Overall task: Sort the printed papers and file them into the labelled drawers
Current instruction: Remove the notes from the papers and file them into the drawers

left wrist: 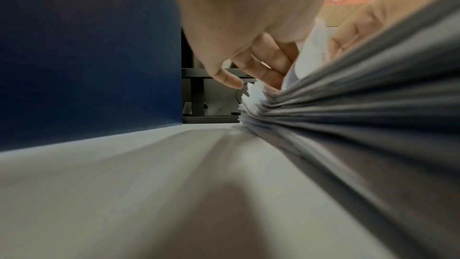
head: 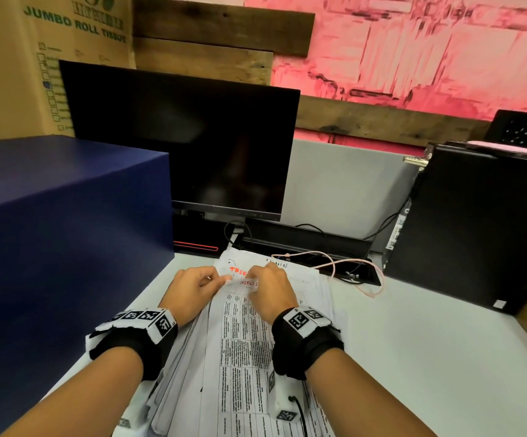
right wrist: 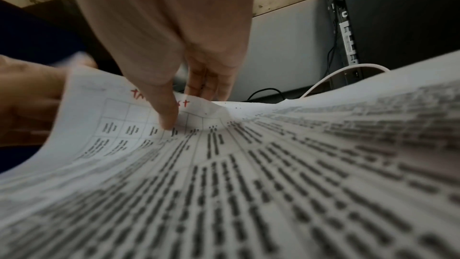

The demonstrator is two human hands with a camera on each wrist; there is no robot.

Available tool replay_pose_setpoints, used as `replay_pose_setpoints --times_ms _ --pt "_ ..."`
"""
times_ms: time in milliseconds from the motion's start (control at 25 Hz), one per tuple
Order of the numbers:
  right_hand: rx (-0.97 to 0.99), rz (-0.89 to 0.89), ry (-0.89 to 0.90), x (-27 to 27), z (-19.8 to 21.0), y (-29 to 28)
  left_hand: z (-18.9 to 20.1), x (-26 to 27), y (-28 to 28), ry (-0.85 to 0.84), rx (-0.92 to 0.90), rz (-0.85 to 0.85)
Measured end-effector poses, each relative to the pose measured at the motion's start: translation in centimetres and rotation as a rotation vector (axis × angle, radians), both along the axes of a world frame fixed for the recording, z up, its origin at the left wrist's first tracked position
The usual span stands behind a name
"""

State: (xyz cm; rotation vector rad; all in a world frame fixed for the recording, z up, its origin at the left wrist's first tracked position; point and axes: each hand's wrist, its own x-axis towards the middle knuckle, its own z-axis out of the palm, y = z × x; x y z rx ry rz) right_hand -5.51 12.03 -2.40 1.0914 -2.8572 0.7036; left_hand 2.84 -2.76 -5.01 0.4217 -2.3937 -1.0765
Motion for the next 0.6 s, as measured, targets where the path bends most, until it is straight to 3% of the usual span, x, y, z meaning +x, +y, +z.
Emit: replay_pose_setpoints --times_ms 80,240,320,600 --pt "-0.015 -0.023 0.023 0.1 0.2 0.2 0.1 -0.1 0.2 0.003 0.071 0.021" --pt "-0.027 -0.02 -0.013 0.3 0.5 0.7 -0.1 -0.7 0.2 -0.046 -0.267 0.11" --pt "-0.005 -0.009 0.0 0.5 0.6 0.7 -0.6 -1.2 0.0 -0.076 -0.342 0.119" --pt "0.087 -0.008 0.062 0.7 0.8 0.1 -0.4 -1.3 0.0 -0.087 -0.351 0.184"
